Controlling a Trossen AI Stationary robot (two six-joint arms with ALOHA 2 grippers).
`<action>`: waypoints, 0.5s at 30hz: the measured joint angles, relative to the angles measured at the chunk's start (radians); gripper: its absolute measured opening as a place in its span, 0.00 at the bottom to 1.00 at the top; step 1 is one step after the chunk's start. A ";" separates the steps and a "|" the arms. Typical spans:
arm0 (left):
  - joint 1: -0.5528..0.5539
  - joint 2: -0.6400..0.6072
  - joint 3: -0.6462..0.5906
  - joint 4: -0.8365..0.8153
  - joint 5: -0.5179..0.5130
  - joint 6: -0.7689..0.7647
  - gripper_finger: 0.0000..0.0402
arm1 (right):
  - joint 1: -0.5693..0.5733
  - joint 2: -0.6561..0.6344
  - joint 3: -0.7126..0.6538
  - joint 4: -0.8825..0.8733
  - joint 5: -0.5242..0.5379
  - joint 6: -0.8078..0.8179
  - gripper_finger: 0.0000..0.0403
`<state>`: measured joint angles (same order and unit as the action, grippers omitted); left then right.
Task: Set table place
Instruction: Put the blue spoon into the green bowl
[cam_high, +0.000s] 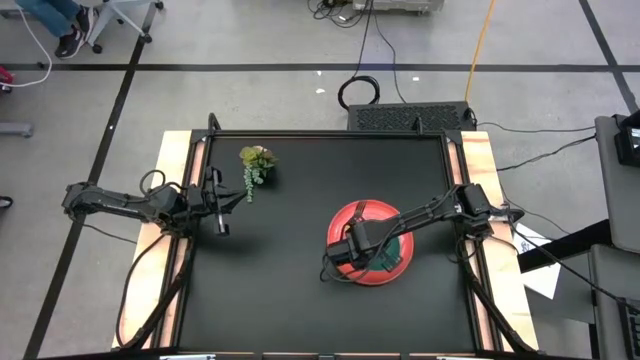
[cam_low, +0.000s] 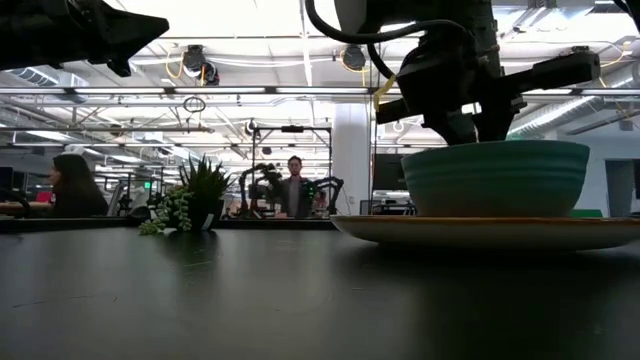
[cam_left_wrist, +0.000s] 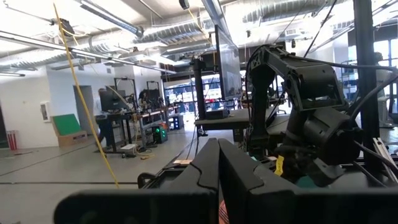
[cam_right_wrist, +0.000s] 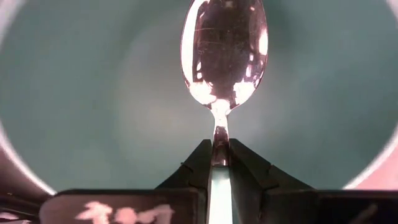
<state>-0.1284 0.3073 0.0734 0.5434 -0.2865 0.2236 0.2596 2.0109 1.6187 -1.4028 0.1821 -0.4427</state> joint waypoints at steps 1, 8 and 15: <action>0.000 0.000 0.000 0.000 0.000 0.000 0.02 | -0.001 0.000 0.000 0.004 -0.006 0.000 0.07; 0.000 0.000 0.000 0.000 0.000 0.000 0.02 | -0.008 0.000 0.000 0.005 -0.005 0.001 0.07; 0.000 0.000 0.000 0.000 0.000 0.000 0.02 | -0.017 0.000 0.000 0.004 -0.005 -0.008 0.07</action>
<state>-0.1284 0.3073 0.0734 0.5434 -0.2865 0.2239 0.2421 2.0109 1.6188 -1.3991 0.1768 -0.4511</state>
